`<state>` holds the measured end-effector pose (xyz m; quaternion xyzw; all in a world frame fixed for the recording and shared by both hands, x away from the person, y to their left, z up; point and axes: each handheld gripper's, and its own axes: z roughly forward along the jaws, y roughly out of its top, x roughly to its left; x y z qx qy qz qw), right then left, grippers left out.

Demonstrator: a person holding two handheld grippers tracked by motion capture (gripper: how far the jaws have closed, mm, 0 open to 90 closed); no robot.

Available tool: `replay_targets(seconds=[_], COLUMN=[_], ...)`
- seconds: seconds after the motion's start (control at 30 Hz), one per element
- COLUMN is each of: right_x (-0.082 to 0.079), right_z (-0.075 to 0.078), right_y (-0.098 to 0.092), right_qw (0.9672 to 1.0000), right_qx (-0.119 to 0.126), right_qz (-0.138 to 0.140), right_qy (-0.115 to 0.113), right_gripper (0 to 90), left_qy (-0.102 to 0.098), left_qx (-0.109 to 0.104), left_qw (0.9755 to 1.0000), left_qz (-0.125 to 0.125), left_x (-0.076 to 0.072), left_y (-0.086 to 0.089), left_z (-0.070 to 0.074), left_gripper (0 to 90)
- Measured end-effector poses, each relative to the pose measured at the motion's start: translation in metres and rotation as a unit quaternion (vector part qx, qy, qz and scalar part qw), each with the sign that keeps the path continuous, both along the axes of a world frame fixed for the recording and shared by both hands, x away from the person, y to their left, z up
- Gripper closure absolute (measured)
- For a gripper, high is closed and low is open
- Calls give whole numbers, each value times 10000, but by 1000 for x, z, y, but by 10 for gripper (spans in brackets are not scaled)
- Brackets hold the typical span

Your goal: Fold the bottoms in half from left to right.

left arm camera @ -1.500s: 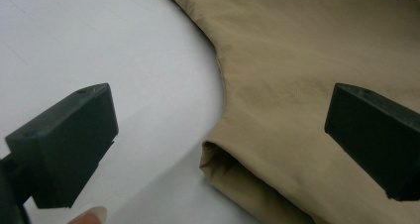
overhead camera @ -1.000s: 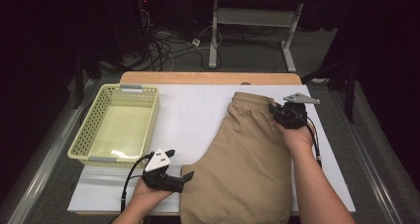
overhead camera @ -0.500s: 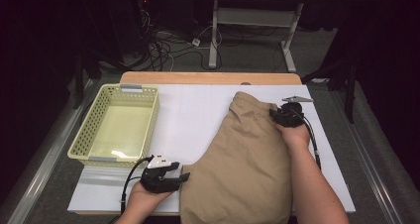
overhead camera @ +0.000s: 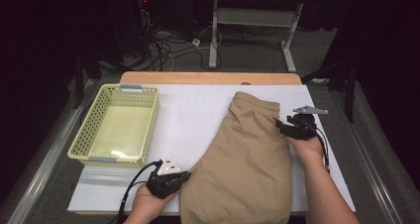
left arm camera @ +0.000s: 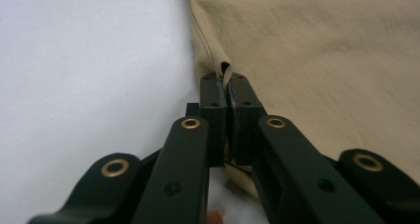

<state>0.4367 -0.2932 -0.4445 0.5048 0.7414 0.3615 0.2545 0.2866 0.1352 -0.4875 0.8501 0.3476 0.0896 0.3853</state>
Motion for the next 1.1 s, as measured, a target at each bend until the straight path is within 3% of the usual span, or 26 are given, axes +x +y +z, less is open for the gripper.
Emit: replay_targets(seconds=[0.1,0.23,0.37,0.63,0.7,0.8,0.9,1.03,1.1], right_x=[-10,-18,-21,-19,-18,-16,-11,-2,4], right_z=[-8,-12,-11,-6,-3,0,4,7,6], right_y=[-1,-1,5,20,21,23,24,26,28], right_qw=[10000,9998,9993,9983,9981,9980,9980,9979,9982], right_qx=[2,187,261,316,331,293,315,414,389], right_qz=[25,102,268,452,478,494,464,410,404], right_qy=[84,49,-46,-167,-211,-262,-303,-277,-225], right_gripper=[488,487,487,487,487,486,481,464,443], left_qy=[-60,-116,-6,-11,-2,-168,-406,-532,-556], left_qx=[12,56,-30,-155,-299,-528,-574,-795,-797], left_qw=[10000,9999,9998,9995,9991,9981,9975,9953,9951], left_qz=[29,115,219,288,317,280,99,176,173], left_x=[-5,-12,-17,-20,-18,-19,-20,-15,-11], left_y=[3,21,41,46,49,51,47,43,39], left_z=[1,3,-1,-1,0,2,3,5,5], left_gripper=[858,858,855,830,746,661,584,426,343])
